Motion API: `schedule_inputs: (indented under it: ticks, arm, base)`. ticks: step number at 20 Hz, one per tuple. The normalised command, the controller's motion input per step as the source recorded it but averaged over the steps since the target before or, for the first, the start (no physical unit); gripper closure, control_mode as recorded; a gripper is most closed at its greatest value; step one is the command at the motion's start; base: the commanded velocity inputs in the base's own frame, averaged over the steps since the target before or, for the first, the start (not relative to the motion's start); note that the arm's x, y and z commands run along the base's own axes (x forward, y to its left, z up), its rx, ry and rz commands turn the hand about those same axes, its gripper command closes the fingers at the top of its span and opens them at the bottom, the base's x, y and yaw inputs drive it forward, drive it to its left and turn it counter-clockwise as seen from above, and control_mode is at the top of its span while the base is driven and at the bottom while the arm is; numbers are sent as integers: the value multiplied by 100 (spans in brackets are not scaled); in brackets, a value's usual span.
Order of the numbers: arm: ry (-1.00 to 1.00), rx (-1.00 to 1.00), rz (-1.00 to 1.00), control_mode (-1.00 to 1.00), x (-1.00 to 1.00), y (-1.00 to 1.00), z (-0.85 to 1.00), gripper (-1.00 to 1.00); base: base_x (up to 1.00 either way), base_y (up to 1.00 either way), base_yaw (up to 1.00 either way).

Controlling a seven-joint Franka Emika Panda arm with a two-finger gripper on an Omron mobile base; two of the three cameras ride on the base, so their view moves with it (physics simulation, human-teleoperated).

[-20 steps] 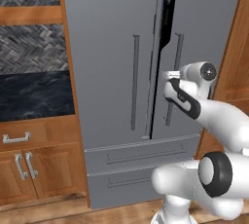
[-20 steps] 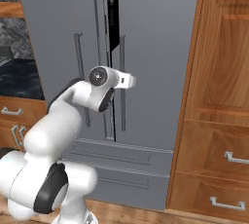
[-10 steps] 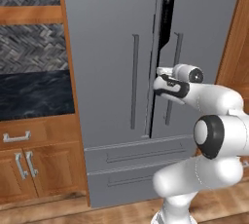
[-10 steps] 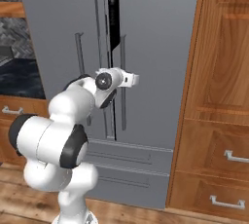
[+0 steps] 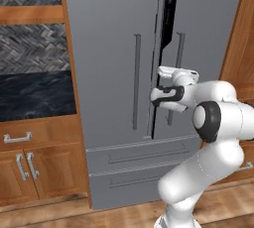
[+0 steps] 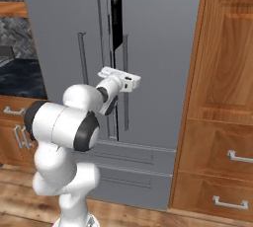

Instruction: Take the cupcakes from the fridge and place them on the empty tray on the dining counter.

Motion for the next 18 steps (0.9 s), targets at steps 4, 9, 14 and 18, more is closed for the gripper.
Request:
schedule_inputs:
  ticks: [4,9,14,18]
  arm:
    - [30,0,1,-100,4,-12,32,100]
    - [37,0,1,-100,0,-17,59,100]
    - [41,0,0,-100,-16,-18,58,100]
    - [35,0,0,-100,-63,-33,52,100]
  base:
    - [0,0,0]
    - [0,0,0]
    - [0,0,0]
    - [0,0,0]
